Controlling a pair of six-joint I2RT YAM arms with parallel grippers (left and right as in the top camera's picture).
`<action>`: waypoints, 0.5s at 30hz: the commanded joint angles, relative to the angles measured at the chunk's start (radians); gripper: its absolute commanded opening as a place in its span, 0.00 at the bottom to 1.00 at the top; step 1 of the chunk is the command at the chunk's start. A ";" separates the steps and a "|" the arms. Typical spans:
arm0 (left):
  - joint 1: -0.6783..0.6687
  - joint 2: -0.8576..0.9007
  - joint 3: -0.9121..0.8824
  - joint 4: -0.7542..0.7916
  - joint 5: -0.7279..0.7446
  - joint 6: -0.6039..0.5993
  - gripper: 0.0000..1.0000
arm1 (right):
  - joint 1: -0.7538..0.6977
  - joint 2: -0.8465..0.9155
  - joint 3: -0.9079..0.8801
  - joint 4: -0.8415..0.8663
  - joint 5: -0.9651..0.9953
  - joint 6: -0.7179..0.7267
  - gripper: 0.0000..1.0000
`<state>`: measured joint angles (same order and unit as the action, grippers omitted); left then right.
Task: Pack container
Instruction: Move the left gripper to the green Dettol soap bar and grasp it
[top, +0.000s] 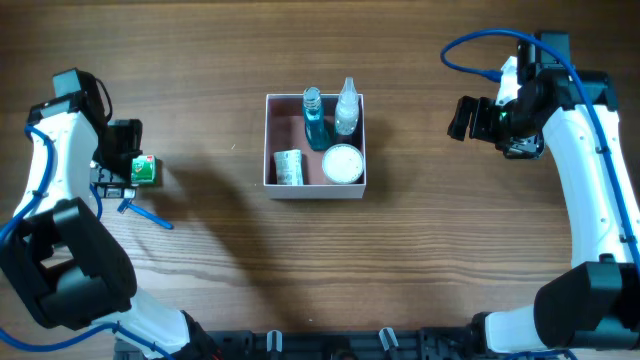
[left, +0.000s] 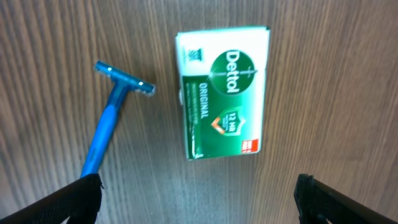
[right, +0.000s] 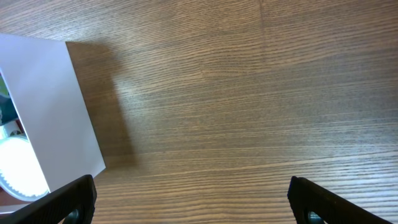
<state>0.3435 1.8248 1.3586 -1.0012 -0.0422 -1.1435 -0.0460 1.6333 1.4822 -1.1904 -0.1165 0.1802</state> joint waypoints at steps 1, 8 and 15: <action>0.009 0.023 0.003 0.016 -0.049 -0.037 0.99 | 0.001 0.009 -0.003 0.000 -0.015 -0.017 1.00; 0.012 0.057 0.003 0.037 -0.060 -0.069 0.99 | 0.001 0.009 -0.003 0.000 -0.015 -0.017 0.99; 0.012 0.125 0.003 0.060 -0.060 -0.069 0.98 | 0.001 0.009 -0.003 0.000 -0.015 -0.021 1.00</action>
<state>0.3492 1.9102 1.3590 -0.9520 -0.0845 -1.1919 -0.0460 1.6333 1.4822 -1.1904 -0.1165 0.1772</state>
